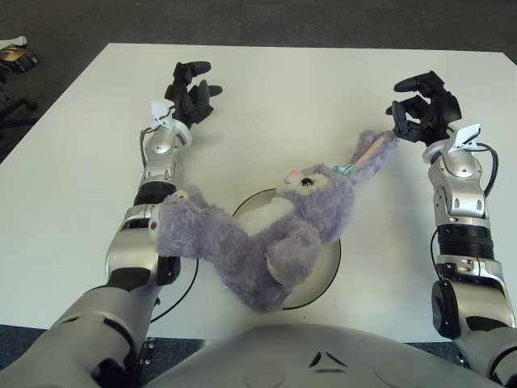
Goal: Put the doll into the plate.
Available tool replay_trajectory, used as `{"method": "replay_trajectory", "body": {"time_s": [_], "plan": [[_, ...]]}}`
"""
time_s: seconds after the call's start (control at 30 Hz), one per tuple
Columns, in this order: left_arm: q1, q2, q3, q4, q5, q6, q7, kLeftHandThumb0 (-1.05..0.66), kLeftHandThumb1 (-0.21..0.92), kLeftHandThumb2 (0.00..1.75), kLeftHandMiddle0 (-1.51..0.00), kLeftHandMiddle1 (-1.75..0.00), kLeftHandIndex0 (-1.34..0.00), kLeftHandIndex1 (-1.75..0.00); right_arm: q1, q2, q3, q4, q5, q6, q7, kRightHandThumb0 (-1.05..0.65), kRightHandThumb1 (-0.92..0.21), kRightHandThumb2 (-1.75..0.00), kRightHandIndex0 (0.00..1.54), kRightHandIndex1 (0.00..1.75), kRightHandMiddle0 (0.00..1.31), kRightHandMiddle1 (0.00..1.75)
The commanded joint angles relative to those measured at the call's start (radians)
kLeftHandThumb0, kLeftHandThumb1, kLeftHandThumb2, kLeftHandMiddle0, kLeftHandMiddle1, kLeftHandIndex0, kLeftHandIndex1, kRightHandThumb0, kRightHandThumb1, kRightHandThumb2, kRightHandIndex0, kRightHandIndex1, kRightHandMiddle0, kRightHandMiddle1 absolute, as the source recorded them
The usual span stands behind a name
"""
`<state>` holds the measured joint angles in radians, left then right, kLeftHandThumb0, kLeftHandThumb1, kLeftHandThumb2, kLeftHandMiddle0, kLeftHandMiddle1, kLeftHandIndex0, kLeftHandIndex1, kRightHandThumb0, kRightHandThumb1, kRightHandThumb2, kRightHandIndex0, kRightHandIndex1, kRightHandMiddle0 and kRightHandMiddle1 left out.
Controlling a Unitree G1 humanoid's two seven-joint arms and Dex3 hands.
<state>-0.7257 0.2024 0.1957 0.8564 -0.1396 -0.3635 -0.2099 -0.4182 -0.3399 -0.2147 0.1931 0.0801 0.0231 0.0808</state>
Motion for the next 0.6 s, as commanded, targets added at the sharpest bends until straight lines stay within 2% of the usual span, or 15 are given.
{"method": "replay_trajectory", "body": {"time_s": [0.0, 0.17, 0.4, 0.57], "plan": [[0.024, -0.005, 0.004, -0.024, 0.001, 0.015, 0.024, -0.37, 0.86, 0.65, -0.38, -1.16, -0.14, -1.65, -0.020, 0.010, -0.022, -0.020, 0.023, 0.039, -0.016, 0.00, -0.69, -0.77, 0.40, 1.61, 0.28, 1.61], [0.035, -0.020, 0.009, -0.051, -0.003, 0.057, 0.067, -0.35, 0.91, 0.54, -0.38, -1.23, -0.18, -1.73, -0.036, 0.009, -0.036, 0.008, 0.030, 0.068, -0.033, -0.01, -0.66, -0.82, 0.43, 1.61, 0.27, 1.63], [0.049, -0.042, 0.018, -0.096, -0.014, 0.115, 0.115, -0.35, 0.92, 0.52, -0.42, -1.39, -0.19, -1.74, -0.059, 0.019, -0.058, 0.052, 0.046, 0.087, -0.050, -0.01, -0.56, -0.98, 0.46, 1.62, 0.31, 1.70], [0.059, -0.048, 0.016, -0.120, -0.009, 0.133, 0.134, -0.35, 0.92, 0.52, -0.45, -1.49, -0.20, -1.75, -0.070, 0.029, -0.068, 0.083, 0.055, 0.082, -0.056, -0.01, -0.52, -1.02, 0.47, 1.60, 0.34, 1.72]]}}
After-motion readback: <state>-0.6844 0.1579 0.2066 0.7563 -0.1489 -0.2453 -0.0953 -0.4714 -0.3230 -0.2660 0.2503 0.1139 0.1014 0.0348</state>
